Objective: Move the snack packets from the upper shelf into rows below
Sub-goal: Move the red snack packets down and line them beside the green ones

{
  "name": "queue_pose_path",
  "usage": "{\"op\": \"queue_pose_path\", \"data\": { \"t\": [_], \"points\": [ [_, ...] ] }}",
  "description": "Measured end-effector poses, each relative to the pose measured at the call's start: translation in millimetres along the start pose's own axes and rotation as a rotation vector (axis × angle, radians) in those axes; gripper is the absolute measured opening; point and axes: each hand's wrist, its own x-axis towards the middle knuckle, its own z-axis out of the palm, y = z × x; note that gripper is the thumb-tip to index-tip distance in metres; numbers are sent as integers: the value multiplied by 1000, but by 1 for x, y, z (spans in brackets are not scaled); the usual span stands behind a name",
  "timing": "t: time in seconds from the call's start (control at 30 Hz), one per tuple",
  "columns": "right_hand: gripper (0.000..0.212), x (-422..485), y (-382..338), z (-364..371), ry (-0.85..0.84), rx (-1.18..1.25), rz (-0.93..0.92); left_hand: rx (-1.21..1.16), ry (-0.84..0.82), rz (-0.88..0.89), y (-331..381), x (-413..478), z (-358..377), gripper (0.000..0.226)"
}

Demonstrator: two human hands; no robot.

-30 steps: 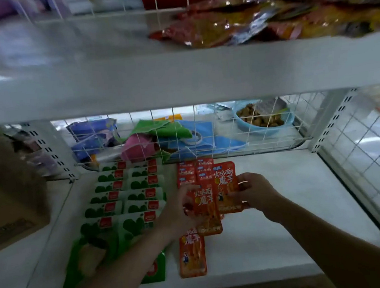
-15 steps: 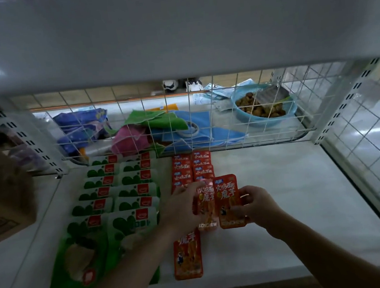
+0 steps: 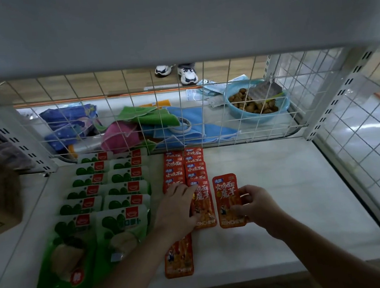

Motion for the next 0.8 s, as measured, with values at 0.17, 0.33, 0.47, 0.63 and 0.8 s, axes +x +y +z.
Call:
{"op": "queue_pose_path", "data": {
  "t": [0.17,0.33,0.47,0.63,0.8],
  "points": [
    [32,0,1,3,-10,-3,-3,4,-21,12,0,-1,3,69],
    [32,-2,4,11,-2,-35,-11,70,-101,53,3,-2,8,72],
    [31,-2,8,18,13,-84,-21,62,-94,58,2,-1,8,72],
    [30,-4,10,24,24,-92,-7,12,-109,57,1,2,8,73],
    [28,-4,9,43,17,-127,16,-129,-25,-1,-6,-1,3,68]
  ]
}}
